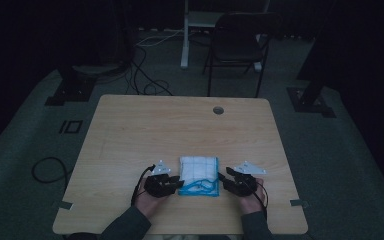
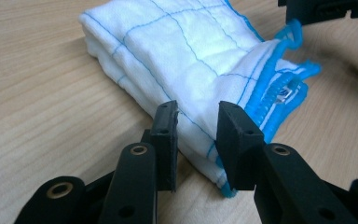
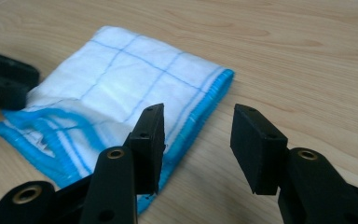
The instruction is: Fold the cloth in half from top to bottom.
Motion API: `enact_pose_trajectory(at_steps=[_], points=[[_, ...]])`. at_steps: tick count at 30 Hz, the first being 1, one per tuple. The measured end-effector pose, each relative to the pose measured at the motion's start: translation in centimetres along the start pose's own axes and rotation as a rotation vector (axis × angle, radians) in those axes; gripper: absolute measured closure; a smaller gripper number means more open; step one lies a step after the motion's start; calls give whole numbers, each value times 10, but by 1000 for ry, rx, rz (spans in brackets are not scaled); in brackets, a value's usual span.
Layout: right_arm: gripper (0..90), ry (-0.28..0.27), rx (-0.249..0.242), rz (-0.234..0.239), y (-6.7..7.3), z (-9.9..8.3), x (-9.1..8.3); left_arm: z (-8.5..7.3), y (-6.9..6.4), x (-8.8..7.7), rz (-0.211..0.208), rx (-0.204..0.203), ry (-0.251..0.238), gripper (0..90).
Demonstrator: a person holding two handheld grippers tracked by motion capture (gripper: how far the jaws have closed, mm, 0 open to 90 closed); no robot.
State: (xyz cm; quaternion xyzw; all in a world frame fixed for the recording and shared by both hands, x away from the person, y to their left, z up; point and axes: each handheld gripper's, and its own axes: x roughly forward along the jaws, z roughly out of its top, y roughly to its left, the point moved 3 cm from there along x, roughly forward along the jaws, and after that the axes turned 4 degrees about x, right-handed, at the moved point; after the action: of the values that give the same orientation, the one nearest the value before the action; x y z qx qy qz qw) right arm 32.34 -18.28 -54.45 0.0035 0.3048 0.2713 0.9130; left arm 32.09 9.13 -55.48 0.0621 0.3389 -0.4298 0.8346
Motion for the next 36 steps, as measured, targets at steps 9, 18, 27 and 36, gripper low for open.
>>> enact_pose_trajectory(at_steps=[9,18,27,36], points=[[543,10,9,-3,-2,-4,1,-7,-5,-3,-3,15,10,685],[540,2,31,-27,-10,-4,-1,-7,0,-14,22,10,-22,654],[534,22,46,-102,-32,-6,-2,-16,30,-38,131,-29,-37,628],[534,47,50,-150,-42,-7,5,-23,65,-53,235,-76,-29,620]])
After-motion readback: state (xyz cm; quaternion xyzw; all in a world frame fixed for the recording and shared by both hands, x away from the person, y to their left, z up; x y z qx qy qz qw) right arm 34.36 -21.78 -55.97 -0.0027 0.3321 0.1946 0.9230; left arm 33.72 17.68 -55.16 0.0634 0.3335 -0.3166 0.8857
